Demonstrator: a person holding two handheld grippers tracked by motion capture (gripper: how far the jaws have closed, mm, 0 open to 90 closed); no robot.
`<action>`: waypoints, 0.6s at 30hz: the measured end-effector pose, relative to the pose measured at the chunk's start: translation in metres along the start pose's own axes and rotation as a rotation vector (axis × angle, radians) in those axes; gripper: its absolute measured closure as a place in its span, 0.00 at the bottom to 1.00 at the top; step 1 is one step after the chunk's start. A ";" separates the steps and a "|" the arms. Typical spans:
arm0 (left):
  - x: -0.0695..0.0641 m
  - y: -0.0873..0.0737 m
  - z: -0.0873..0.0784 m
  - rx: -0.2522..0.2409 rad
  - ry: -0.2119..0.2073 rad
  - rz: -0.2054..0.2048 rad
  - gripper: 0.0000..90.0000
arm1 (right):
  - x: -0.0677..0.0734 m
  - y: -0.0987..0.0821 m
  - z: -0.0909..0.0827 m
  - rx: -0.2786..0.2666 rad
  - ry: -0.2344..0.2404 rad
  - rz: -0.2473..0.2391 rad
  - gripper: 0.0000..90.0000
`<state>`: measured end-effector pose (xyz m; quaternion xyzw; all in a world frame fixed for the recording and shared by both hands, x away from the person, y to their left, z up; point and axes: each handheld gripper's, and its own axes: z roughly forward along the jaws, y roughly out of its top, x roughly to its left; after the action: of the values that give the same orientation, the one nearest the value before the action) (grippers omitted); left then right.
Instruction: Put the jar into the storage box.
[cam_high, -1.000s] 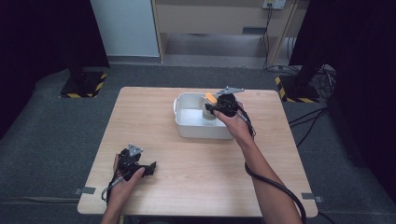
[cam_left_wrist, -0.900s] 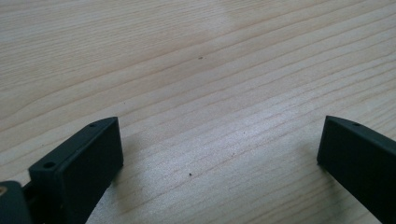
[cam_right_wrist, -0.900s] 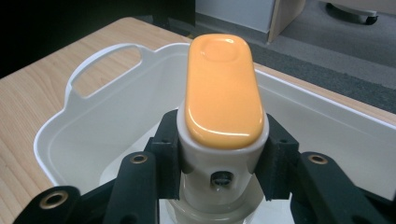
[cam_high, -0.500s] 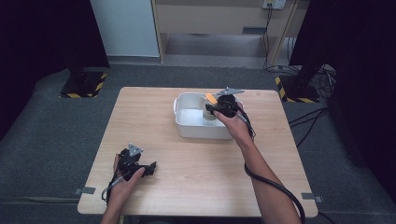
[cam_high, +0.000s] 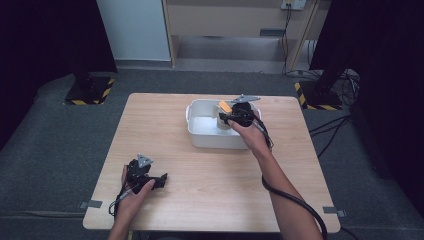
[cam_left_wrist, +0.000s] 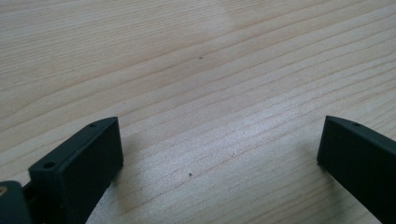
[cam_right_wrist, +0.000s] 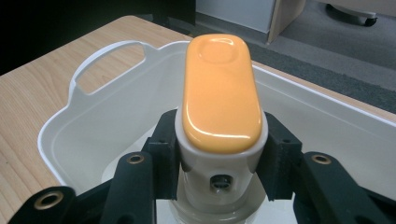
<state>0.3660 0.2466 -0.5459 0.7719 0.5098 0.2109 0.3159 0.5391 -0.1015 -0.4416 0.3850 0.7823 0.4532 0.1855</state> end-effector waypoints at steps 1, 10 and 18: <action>0.000 0.000 0.000 0.000 0.000 0.000 0.00 | 0.000 0.000 0.000 -0.001 -0.001 -0.004 0.61; 0.000 0.000 0.000 0.000 0.000 0.000 0.00 | 0.003 -0.002 0.000 0.000 -0.013 -0.015 0.59; 0.000 0.000 0.000 0.000 0.000 0.000 0.00 | 0.003 -0.001 0.000 -0.004 -0.026 -0.011 0.49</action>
<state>0.3660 0.2466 -0.5459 0.7719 0.5098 0.2108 0.3160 0.5368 -0.0990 -0.4425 0.3862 0.7811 0.4486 0.1988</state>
